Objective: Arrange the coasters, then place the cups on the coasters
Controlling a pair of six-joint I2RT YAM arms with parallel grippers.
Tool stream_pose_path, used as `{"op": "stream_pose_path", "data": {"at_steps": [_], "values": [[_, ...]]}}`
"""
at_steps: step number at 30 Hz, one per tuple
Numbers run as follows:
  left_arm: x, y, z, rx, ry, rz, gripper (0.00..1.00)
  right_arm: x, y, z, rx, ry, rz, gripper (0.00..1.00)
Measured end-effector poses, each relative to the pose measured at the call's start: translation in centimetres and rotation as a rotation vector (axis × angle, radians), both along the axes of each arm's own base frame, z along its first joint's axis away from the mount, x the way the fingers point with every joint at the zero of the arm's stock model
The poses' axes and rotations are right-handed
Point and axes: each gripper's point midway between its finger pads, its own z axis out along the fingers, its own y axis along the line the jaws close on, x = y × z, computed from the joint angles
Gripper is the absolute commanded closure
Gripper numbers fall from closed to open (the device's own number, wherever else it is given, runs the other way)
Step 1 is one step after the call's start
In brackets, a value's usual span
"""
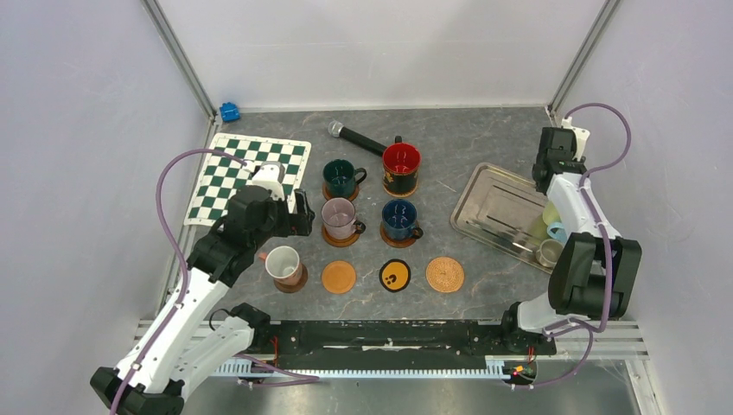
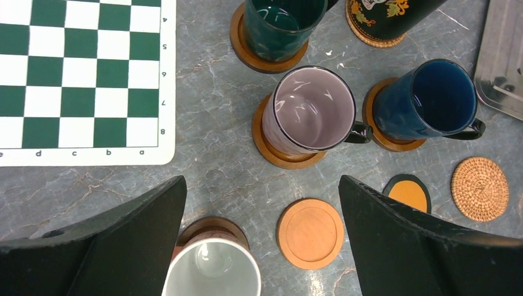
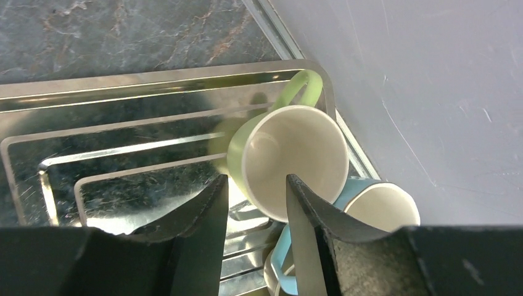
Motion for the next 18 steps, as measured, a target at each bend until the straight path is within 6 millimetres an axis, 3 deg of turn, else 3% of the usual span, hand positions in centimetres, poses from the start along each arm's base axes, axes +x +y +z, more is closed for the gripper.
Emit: {"op": "stream_pose_path", "data": {"at_steps": [9, 18], "values": [[0.3, 1.5, 0.5, 0.031, -0.037, 0.074, 0.0, 1.5, -1.5, -2.4, 0.058, 0.018, -0.005, 0.56], [1.0, 2.2, -0.9, 0.085, 0.004, 0.116, 0.0, 1.9, -2.8, -4.8, 0.101, 0.048, 0.011, 0.6]]}}
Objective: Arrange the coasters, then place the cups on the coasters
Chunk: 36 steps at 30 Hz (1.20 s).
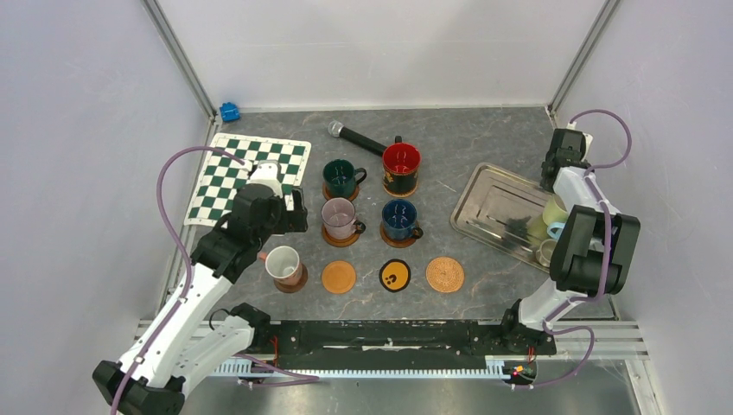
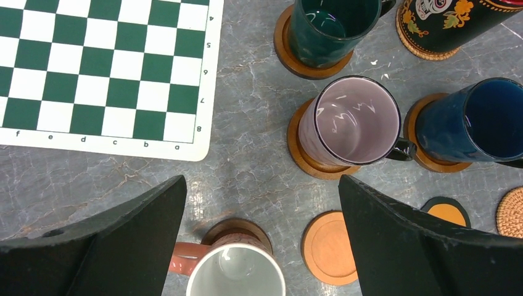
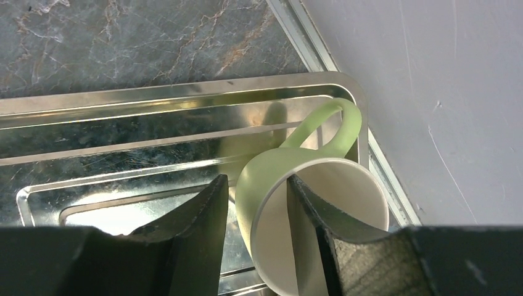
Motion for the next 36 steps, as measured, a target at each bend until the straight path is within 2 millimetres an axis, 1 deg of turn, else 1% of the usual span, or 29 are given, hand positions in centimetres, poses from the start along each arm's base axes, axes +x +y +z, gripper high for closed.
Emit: {"op": "stream_pose_path", "data": {"at_steps": [4, 10, 15, 18, 21, 25, 28, 32, 34, 36], "values": [[-0.1, 0.2, 0.3, -0.002, -0.014, 0.007, 0.0, 0.3, 0.1, -0.1, 0.009, -0.014, 0.011, 0.66], [-0.3, 0.7, 0.3, 0.012, -0.013, 0.026, 0.0, 0.7, 0.6, -0.6, 0.036, -0.012, 0.04, 0.8], [-0.7, 1.2, 0.8, 0.014, -0.031, 0.04, 0.0, 0.8, 1.0, -0.7, 0.053, -0.015, 0.054, 0.99], [-0.8, 1.5, 0.9, 0.018, -0.036, 0.05, 0.0, 0.6, 1.5, -0.7, 0.047, 0.003, 0.062, 1.0], [-0.9, 1.7, 0.5, 0.032, -0.021, 0.058, 0.0, 0.6, 2.0, -0.6, 0.04, 0.013, 0.071, 1.0], [-1.1, 1.9, 0.1, 0.042, -0.003, 0.058, 0.0, 1.0, 4.0, -0.3, 0.047, 0.018, 0.122, 1.0], [-1.3, 2.0, 0.0, 0.045, 0.002, 0.059, 0.0, 1.5, 6.3, 0.2, 0.051, 0.018, 0.18, 1.0], [-1.5, 2.0, 0.3, 0.038, -0.007, 0.056, 0.0, 2.5, 9.4, 1.4, 0.048, -0.008, 0.264, 1.0], [-1.5, 1.8, 0.3, 0.031, -0.008, 0.045, 0.0, 2.7, 10.6, 2.0, 0.049, -0.02, 0.297, 1.0], [-1.6, 1.2, 0.3, 0.016, -0.002, 0.017, 0.0, 2.6, 11.5, 3.0, 0.04, -0.034, 0.33, 1.0]]}}
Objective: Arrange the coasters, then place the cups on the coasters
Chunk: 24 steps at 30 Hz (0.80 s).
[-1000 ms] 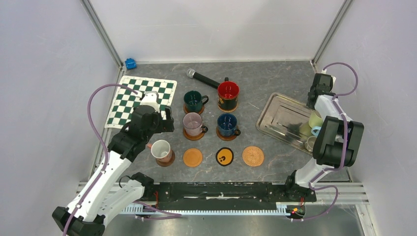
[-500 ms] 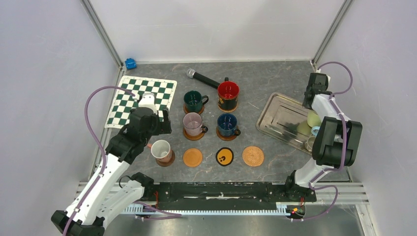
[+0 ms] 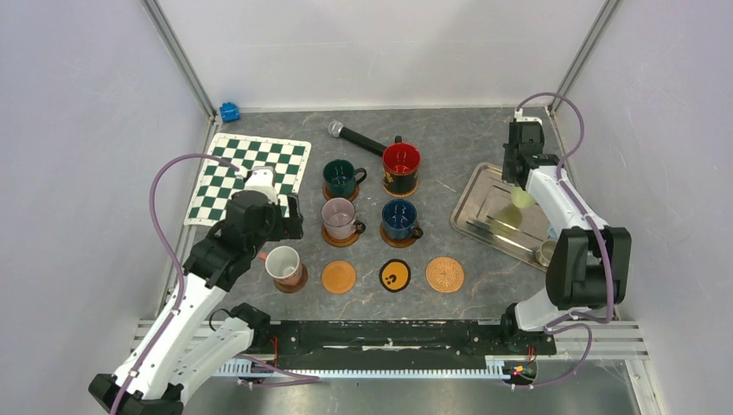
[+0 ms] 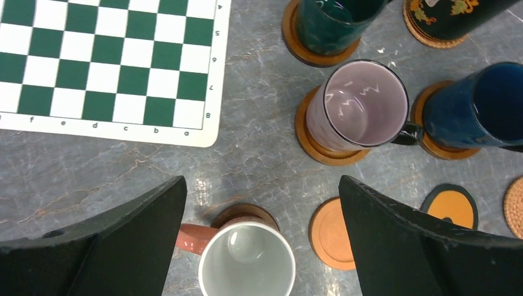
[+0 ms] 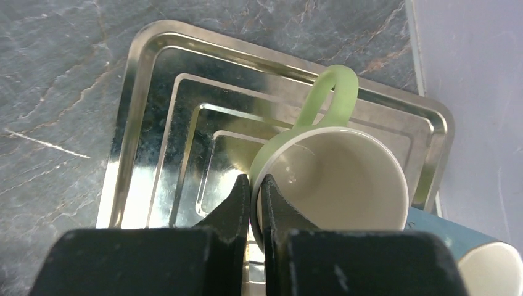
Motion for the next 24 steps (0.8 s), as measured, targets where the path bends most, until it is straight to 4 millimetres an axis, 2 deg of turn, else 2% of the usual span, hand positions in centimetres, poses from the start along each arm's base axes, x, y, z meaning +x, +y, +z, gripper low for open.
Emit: {"op": "stream_pose_path", "data": {"at_steps": [6, 11, 14, 17, 24], "values": [[-0.4, -1.8, -0.6, -0.037, 0.043, -0.092, 0.0, -0.9, 1.0, 4.5, -0.012, -0.097, 0.047, 1.0], [-0.6, -2.3, -0.8, -0.053, 0.053, -0.118, 0.0, -0.8, 4.3, 7.0, 0.006, -0.149, 0.136, 1.0], [-0.8, -2.7, -1.0, -0.069, 0.053, -0.14, 0.0, -0.8, 7.3, 7.6, 0.041, -0.164, 0.226, 1.0], [-1.1, -3.0, -1.0, -0.081, 0.05, -0.155, 0.0, -1.6, 10.7, 8.7, 0.075, -0.186, 0.328, 1.0], [-1.2, -3.3, -0.6, -0.097, 0.036, -0.171, 0.0, -5.4, 20.2, 13.2, 0.14, -0.307, 0.626, 1.0]]}}
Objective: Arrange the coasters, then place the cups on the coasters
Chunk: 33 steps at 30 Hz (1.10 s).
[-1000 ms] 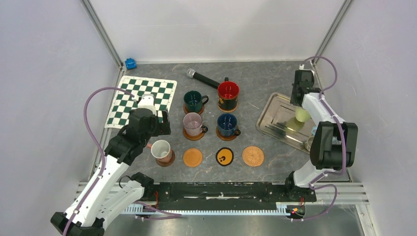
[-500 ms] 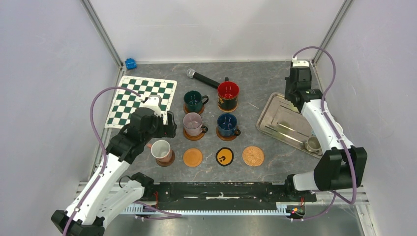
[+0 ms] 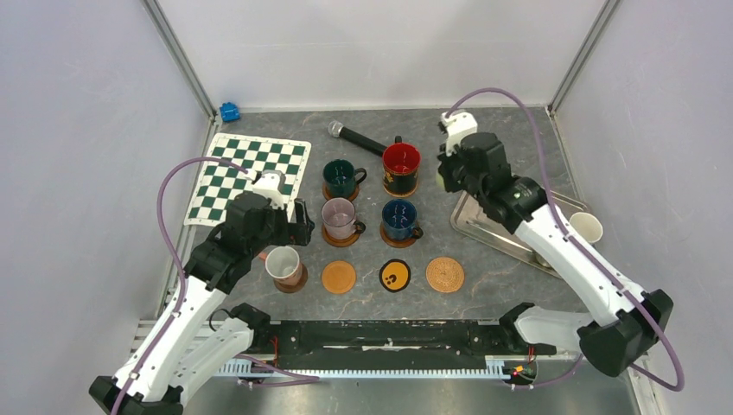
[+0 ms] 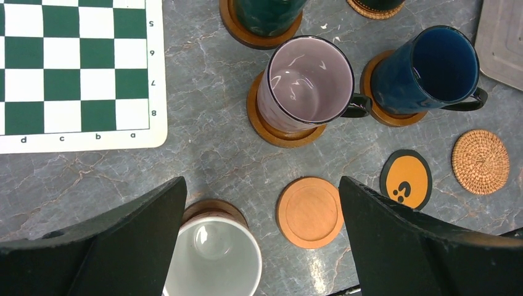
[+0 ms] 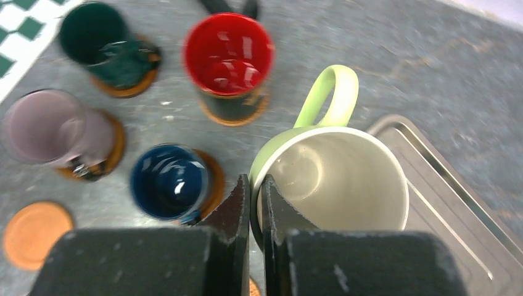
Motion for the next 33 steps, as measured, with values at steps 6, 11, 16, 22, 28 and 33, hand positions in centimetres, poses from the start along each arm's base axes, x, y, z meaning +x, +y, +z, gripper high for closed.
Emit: {"op": "stream_pose_path", "data": {"at_steps": [6, 11, 16, 22, 28, 33], "values": [[0.1, 0.2, 0.0, 0.005, -0.004, 0.01, 0.0, -3.6, 5.9, 1.7, 0.025, -0.057, 0.198, 1.0], [0.5, 1.0, -0.3, 0.039, -0.003, 0.054, 0.0, -6.3, 9.0, 0.5, 0.013, -0.04, 0.311, 1.0], [0.8, 2.3, 0.0, 0.072, -0.028, 0.117, 0.0, -8.8, 11.9, -0.1, 0.018, -0.026, 0.407, 1.0], [0.8, 4.9, 1.6, 0.105, -0.11, 0.239, 0.0, -10.7, 15.6, -2.0, -0.009, 0.027, 0.483, 1.0], [0.4, 6.9, 1.7, 0.139, -0.119, 0.339, 0.0, -12.4, 19.2, -2.7, -0.017, 0.053, 0.549, 1.0], [0.1, 7.9, 2.1, 0.152, -0.117, 0.391, 0.0, -13.1, 21.3, -2.4, 0.01, 0.057, 0.576, 1.0]]}}
